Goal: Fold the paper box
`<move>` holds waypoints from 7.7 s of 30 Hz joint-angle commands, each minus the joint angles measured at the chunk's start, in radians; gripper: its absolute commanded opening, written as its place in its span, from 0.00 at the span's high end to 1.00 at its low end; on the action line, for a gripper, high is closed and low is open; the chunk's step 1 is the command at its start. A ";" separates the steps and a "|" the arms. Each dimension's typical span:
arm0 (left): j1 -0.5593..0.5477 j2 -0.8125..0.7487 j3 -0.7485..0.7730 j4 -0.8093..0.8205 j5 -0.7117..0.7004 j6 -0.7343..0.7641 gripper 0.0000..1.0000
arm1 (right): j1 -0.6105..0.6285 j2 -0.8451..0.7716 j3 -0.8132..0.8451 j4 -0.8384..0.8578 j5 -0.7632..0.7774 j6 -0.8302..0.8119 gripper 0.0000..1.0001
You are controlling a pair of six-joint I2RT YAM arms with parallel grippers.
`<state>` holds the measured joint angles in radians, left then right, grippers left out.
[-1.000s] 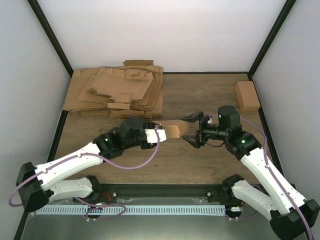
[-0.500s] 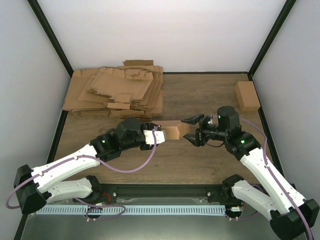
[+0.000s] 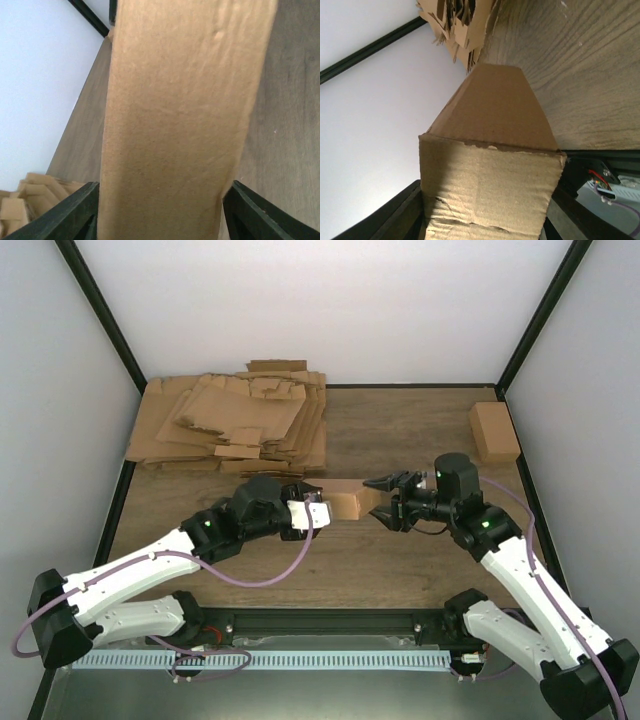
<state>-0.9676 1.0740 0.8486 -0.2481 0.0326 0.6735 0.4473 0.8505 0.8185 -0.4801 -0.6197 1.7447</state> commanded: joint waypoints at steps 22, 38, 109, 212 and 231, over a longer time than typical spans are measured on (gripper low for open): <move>-0.004 -0.276 0.160 -0.118 0.303 -0.333 0.00 | -0.293 0.248 -0.064 0.585 0.161 -0.372 0.70; -0.004 -0.268 0.021 0.036 0.284 -0.493 0.00 | -0.918 0.385 -0.234 1.224 0.015 -0.536 0.69; 0.045 -0.117 -0.034 0.090 0.280 -0.381 0.00 | -1.031 1.004 -0.284 1.945 0.133 -0.489 0.66; 0.069 -0.050 -0.016 0.074 0.362 -0.392 0.00 | -1.013 1.009 -0.149 1.467 0.209 -0.541 0.64; 0.070 -0.038 -0.016 0.072 0.362 -0.390 0.00 | -1.005 1.065 -0.089 1.538 0.204 -0.518 0.76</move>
<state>-0.9028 1.0283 0.8207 -0.1814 0.3691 0.2810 -0.5659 1.9137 0.7269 1.0107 -0.4191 1.2282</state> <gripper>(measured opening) 0.999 0.171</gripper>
